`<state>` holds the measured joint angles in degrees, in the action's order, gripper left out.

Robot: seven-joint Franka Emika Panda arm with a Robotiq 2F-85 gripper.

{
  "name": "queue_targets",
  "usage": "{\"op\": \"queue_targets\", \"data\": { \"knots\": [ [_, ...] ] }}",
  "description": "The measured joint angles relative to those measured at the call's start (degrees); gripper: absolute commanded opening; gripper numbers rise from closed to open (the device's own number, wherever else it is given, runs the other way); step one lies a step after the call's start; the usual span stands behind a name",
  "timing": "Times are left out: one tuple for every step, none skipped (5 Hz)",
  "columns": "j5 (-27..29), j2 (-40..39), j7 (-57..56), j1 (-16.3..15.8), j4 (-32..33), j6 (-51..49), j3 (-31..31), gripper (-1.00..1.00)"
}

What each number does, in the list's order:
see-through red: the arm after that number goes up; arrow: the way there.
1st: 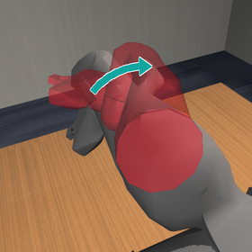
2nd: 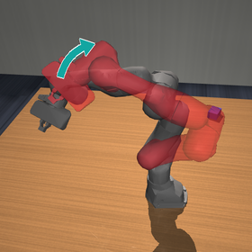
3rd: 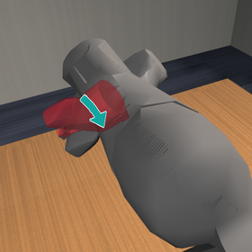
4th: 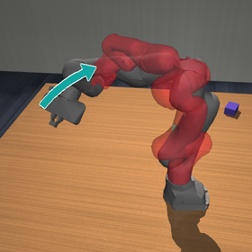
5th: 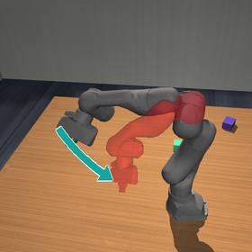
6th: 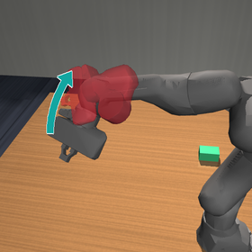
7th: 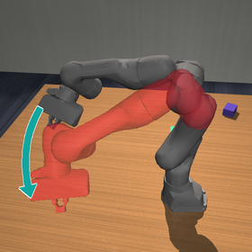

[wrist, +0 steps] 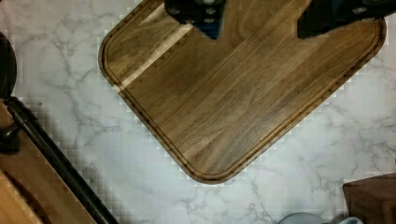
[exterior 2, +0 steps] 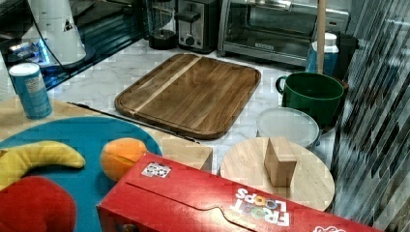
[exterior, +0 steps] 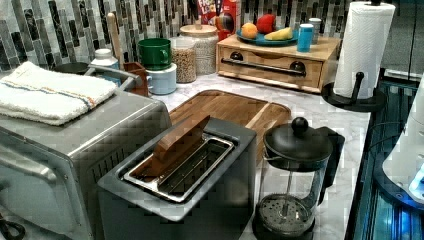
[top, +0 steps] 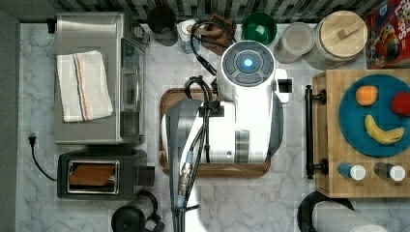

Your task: Open the drawer.

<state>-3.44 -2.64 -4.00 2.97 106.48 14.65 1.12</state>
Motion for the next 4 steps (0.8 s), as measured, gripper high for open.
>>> {"op": "queue_targets", "data": {
  "knots": [
    [0.0,-0.3,0.0,0.4,0.0,0.4,0.0,1.0],
    [-0.7,-0.5,0.0,0.8,0.3,-0.5,-0.3,1.0],
    [-0.7,-0.7,-0.1,1.5,0.8,0.4,-0.5,1.0],
    [-0.7,-0.4,-3.3,1.6,3.7,9.2,-1.2,1.0]
  ]
}}
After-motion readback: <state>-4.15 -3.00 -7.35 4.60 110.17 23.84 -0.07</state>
